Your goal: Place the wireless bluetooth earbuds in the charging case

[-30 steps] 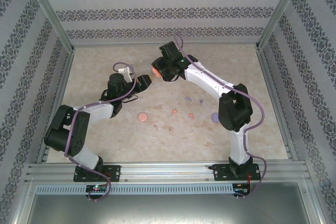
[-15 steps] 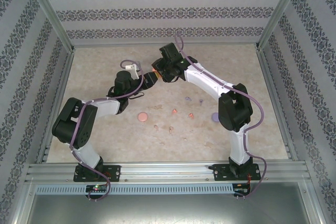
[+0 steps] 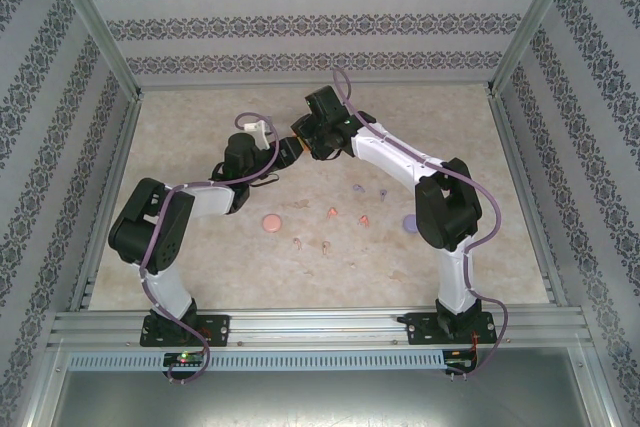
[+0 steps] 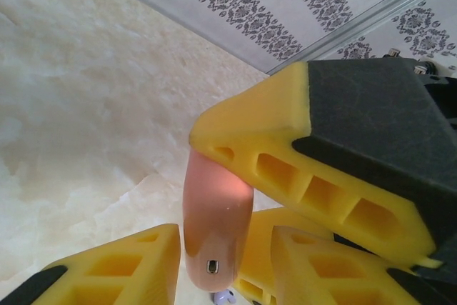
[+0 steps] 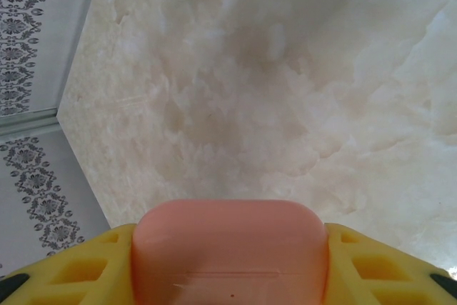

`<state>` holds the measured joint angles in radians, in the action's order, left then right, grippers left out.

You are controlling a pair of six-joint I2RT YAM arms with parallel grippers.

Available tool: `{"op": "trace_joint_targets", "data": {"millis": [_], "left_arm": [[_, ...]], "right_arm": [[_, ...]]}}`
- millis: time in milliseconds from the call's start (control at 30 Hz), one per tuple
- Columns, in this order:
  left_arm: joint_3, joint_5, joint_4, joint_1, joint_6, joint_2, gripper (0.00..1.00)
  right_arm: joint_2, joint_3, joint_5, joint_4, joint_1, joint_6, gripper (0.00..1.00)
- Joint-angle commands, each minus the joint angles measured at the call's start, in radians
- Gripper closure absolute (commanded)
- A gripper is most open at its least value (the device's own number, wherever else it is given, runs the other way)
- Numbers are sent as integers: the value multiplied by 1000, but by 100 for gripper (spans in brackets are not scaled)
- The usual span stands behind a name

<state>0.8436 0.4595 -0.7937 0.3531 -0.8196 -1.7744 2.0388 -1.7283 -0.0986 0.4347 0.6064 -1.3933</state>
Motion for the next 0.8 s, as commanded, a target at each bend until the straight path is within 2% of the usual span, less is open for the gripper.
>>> {"op": "trace_joint_targets", "data": {"millis": [0,300,633,700,767], "left_arm": [[43,-4,-49,18,-2,-16,63],[55,-17,-62,30,-10,-40,74],[57,-21,-64,34,-17,-42,91],[57,-19,-66,34,-21,-38,95],[57,-17,-66,34,-23,-36,100]], "right_arm": [[-42,18,-20,-11,10,-10,62],[-58,33,-28,-28,3,-13,62],[-80,57,-40,-55,2,-26,61],[-87,66,-40,-66,0,-31,58],[-97,74,-41,-79,-6,-36,48]]}}
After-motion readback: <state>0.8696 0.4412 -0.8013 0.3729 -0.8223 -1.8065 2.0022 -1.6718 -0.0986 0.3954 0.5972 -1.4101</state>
